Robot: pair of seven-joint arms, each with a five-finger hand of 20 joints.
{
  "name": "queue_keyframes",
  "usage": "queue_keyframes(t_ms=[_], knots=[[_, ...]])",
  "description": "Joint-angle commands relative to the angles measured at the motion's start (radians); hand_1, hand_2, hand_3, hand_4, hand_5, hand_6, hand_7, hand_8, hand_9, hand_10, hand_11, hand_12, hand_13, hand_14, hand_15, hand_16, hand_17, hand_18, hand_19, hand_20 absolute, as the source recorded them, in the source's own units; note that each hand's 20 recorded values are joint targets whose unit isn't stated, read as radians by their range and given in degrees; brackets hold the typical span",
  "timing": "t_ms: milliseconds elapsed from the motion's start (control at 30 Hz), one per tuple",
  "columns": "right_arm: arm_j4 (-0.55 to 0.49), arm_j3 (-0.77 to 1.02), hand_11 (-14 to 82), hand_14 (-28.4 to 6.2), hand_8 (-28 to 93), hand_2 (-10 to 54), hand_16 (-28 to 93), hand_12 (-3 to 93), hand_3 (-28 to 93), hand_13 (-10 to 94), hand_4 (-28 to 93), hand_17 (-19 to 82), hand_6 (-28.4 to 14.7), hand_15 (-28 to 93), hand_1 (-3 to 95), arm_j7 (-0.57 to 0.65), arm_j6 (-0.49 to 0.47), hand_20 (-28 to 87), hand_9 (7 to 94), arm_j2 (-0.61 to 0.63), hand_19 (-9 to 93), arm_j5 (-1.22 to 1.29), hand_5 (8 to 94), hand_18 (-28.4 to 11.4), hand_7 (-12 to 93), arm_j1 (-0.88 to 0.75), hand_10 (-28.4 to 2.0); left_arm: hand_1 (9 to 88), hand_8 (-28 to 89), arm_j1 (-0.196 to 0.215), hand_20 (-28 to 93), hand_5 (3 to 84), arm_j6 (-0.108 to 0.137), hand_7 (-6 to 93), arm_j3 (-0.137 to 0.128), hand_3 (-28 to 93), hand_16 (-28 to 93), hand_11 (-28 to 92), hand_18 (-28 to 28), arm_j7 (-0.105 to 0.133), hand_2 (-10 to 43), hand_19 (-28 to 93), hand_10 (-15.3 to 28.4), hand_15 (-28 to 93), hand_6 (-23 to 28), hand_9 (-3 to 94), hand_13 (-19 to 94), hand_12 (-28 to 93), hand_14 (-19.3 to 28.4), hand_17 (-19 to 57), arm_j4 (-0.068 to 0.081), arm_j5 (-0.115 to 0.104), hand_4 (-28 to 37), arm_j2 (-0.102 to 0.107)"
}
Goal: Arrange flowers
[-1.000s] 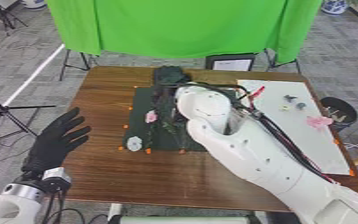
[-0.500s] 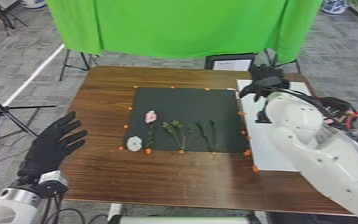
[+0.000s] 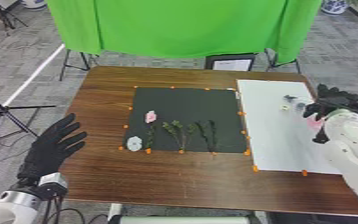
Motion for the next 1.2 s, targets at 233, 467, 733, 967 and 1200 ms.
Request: queue_keyframes(t_ms=[233,467,733,967,1200], knots=[[0.11,-0.014,15.9,-11.6,-14,-9.5,16,22.8,92,34,-28,11,-4.0,55,26.0,0.04,-0.091,39,29.7,0.012,66,0.064,19.3,-20.7,33,0.013,-18.1,25.0,-11,0.013,10,25.7,0.004,18.9,-0.005,72,0,19,21.7,-0.003,-1.9,40,11.5,32,3.7,22.0,18,17,16.4,-9.8,-0.007,0.0,-28.3,-0.01],[0.143,0.016,23.8,-8.7,-20,-9.5,18,20.9,92,48,-28,16,2.0,62,31.3,-0.072,0.022,39,42.3,0.023,70,0.077,27.6,-19.9,39,-0.043,-12.8,25.0,-11,0.013,10,25.8,0.002,19.0,-0.001,72,0,19,21.7,0.003,-1.8,40,11.5,32,3.7,22.0,18,17,16.4,-9.8,-0.005,0.0,-28.3,-0.009],[0.139,-0.007,24.6,-6.3,-5,-8.8,25,37.5,82,67,-28,23,3.1,64,41.7,-0.156,0.138,39,70.9,0.025,75,0.028,50.2,-18.5,55,-0.074,-6.5,25.2,-11,0.011,10,25.8,-0.003,19.0,-0.001,71,0,19,21.7,-0.001,-1.7,40,11.5,32,3.7,22.1,18,17,16.3,-9.8,-0.001,0.0,-28.3,-0.006],[0.107,-0.006,27.4,-4.5,-1,-9.3,29,45.3,83,78,-28,30,3.1,66,47.7,-0.196,0.152,39,87.7,0.025,78,-0.005,70.3,-17.5,50,-0.082,-5.2,25.1,-11,0.007,10,25.8,-0.008,19.0,-0.002,72,0,19,21.7,-0.004,-1.7,40,11.4,33,3.7,22.1,18,17,16.3,-9.8,0.001,-0.001,-28.3,-0.002],[0.031,-0.012,28.0,-4.8,0,-9.5,30,46.7,88,80,-28,31,2.1,67,45.2,-0.121,0.188,39,90.2,0.019,79,0.027,74.2,-18.3,47,-0.058,-5.5,25.1,-11,0.008,10,25.7,-0.011,19.2,-0.003,71,0,19,21.7,-0.005,-1.7,40,11.5,33,3.7,22.1,18,17,16.4,-9.8,0.0,0.0,-28.3,0.0]])
